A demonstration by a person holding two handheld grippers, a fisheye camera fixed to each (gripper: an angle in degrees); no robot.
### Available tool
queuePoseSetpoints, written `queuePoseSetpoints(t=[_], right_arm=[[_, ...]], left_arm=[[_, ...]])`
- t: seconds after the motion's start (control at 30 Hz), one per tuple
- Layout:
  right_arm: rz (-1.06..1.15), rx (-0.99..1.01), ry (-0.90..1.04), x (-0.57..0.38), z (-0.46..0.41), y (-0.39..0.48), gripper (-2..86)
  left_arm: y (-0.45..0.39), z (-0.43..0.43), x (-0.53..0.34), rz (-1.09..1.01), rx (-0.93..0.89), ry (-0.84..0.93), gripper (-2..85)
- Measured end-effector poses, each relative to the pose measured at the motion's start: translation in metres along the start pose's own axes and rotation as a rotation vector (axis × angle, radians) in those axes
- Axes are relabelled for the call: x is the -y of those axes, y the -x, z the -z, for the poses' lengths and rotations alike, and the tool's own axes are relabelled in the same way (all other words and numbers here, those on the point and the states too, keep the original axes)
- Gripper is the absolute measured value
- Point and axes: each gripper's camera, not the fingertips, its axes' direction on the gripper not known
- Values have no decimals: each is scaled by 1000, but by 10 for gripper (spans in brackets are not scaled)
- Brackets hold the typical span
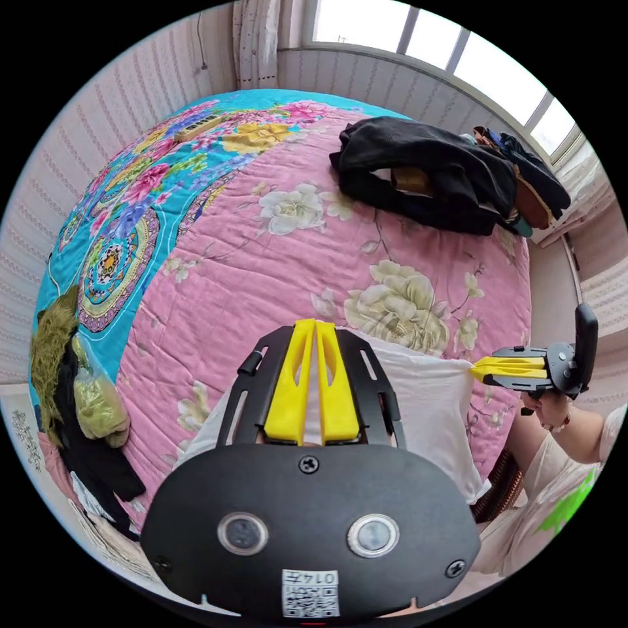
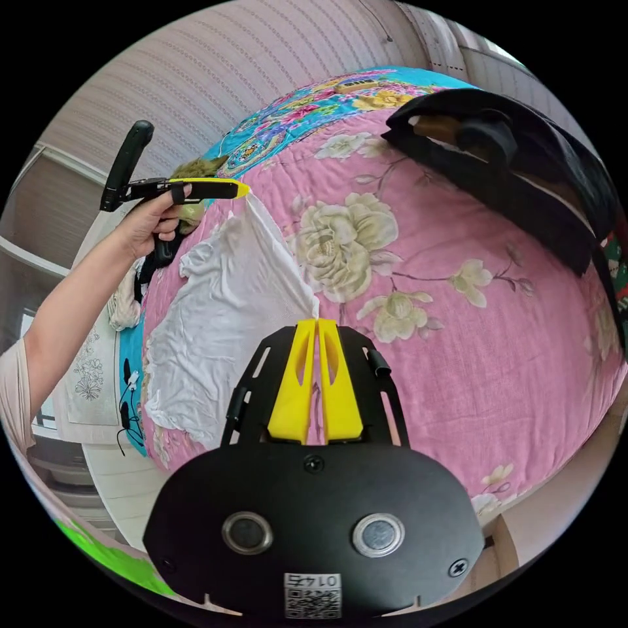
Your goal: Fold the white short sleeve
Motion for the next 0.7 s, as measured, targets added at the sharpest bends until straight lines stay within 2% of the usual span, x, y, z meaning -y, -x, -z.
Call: queuePoseSetpoints(t=[0.1, 0.33, 0.4, 0.47, 0.57, 0.63, 0.7], right_arm=[[-22, -9, 40, 4, -16, -13, 0], [-38, 7, 44, 8, -28, -18, 1], [-46, 25, 44, 10, -29, -20, 1], [-42, 34, 53, 13, -29, -21, 1], [-33, 50, 120, 22, -26, -22, 1], [-18, 55, 182, 29, -20, -22, 1], [-17, -11, 140, 37, -2, -19, 0]], left_arm=[[-20, -41, 39, -83, 118, 179, 83], [-45, -52, 65, -256, 283, 98, 172], [-40, -54, 69, -241, 247, 106, 168], [-23, -57, 77, -165, 108, 143, 147], [-3, -59, 86, -93, 26, 165, 139], [1, -61, 91, -99, -1, 184, 139], [2, -62, 95, -112, 0, 197, 138]])
